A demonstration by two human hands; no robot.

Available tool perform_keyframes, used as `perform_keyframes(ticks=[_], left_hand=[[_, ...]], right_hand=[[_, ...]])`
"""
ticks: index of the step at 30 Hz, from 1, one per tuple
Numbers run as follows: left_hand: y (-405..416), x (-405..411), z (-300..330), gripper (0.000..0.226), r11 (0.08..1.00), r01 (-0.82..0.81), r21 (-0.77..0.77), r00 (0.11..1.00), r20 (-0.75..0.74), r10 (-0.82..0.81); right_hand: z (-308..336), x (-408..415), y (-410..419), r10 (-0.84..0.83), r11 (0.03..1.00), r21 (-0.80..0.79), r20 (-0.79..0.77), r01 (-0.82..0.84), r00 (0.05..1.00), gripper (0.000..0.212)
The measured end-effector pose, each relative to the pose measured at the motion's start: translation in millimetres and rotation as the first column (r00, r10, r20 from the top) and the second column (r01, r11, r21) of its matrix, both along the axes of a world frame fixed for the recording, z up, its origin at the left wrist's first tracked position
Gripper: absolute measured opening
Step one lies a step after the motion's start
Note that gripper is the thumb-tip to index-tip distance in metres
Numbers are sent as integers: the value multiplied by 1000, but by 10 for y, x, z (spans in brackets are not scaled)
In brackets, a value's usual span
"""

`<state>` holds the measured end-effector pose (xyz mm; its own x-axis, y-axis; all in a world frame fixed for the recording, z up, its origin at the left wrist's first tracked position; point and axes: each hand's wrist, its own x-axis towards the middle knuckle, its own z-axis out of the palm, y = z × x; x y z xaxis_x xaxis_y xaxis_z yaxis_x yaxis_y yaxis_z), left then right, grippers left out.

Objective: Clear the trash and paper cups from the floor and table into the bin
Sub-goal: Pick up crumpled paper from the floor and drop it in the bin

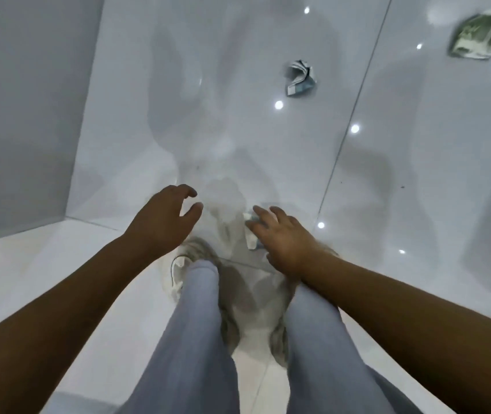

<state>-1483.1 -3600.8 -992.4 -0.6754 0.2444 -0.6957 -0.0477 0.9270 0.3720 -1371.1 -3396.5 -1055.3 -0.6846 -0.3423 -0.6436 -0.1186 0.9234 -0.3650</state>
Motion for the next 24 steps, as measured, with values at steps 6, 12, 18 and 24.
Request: perform_keyframes(ticks=[6, 12, 18, 24], left_hand=[[197, -150, -514, 34, 997, -61, 57, 997, 41, 59], [595, -607, -518, 47, 887, -408, 217, 867, 395, 302], [1009, -1164, -442, 32, 640, -674, 369, 693, 615, 375], [1161, -1385, -510, 30, 574, -712, 404, 678, 605, 416]], right_hand=[[-485, 10, 42, 134, 980, -133, -110, -148, 985, 51], [-327, -687, 256, -354, 904, -312, -166, 291, 920, 78], [-6, -1552, 425, -497, 812, -469, -241, 348, 834, 88], [-32, -1760, 626, -490, 826, -452, -280, 337, 825, 95]])
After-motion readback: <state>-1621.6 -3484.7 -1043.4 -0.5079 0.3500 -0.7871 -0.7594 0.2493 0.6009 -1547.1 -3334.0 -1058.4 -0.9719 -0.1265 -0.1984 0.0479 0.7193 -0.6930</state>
